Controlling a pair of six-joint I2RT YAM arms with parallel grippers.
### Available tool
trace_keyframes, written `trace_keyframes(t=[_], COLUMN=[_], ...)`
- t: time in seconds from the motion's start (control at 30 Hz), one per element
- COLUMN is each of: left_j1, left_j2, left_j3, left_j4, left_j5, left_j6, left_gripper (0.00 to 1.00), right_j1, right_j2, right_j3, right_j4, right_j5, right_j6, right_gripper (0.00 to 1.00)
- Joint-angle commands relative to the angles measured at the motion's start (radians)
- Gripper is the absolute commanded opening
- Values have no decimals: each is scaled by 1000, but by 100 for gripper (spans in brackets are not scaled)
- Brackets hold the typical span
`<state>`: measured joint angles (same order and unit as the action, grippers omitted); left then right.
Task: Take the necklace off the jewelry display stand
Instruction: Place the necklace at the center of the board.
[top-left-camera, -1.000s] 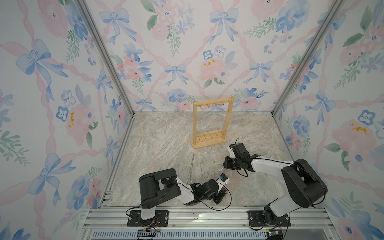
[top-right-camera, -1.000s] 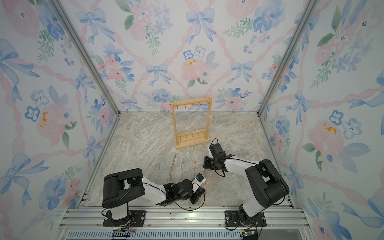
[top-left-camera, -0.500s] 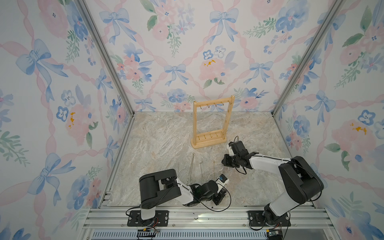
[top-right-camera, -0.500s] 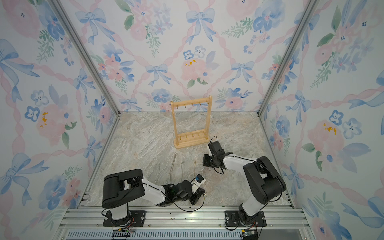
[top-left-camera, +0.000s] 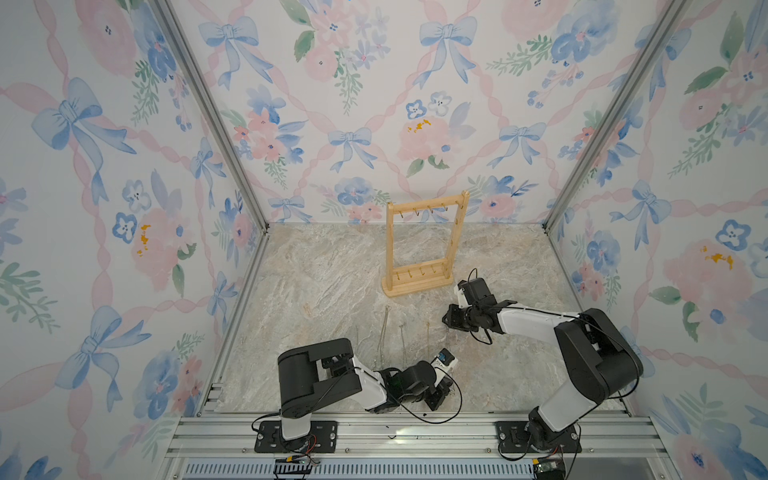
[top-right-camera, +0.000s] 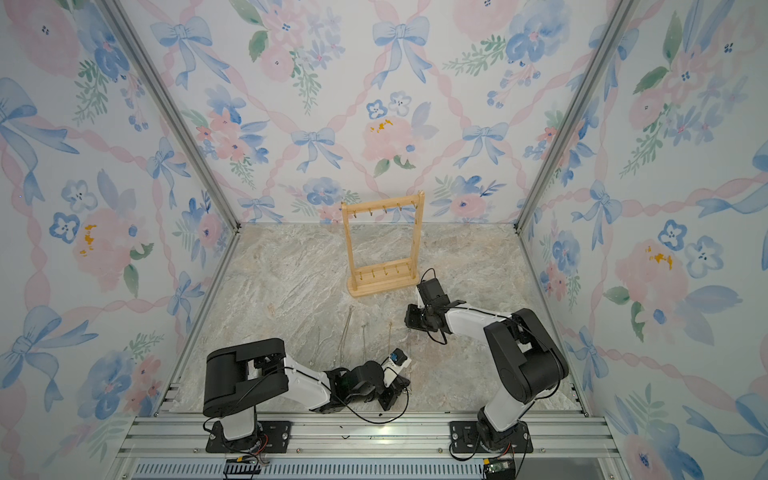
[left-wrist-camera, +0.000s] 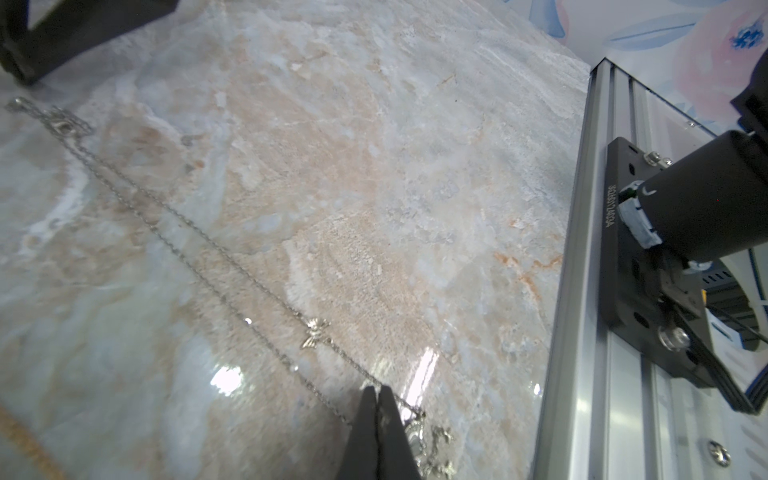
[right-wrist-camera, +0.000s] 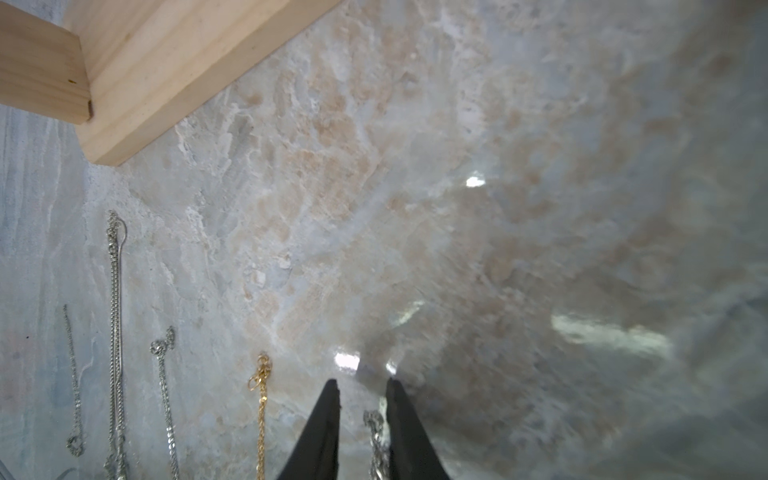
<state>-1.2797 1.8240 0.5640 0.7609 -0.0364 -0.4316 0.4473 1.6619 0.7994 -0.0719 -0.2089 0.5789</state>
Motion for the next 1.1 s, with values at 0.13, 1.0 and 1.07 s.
trace_keyframes(t=[0.13, 1.0, 1.07], left_j1=[-12, -11, -10], left_j2=[8, -62, -75], left_j3=[-29, 81, 86], left_j4=[-147, -220, -232], left_j5=[0, -80, -86], left_j6=[-16, 5, 8], left_gripper=[0, 11, 11], right_j1=[-27, -44, -44], right_j2=[45, -101, -127], right_j3=[24, -107, -129], right_j4=[-40, 158, 184], right_j5=[23, 9, 11], right_j6=[19, 36, 38], right_gripper=[26, 33, 33])
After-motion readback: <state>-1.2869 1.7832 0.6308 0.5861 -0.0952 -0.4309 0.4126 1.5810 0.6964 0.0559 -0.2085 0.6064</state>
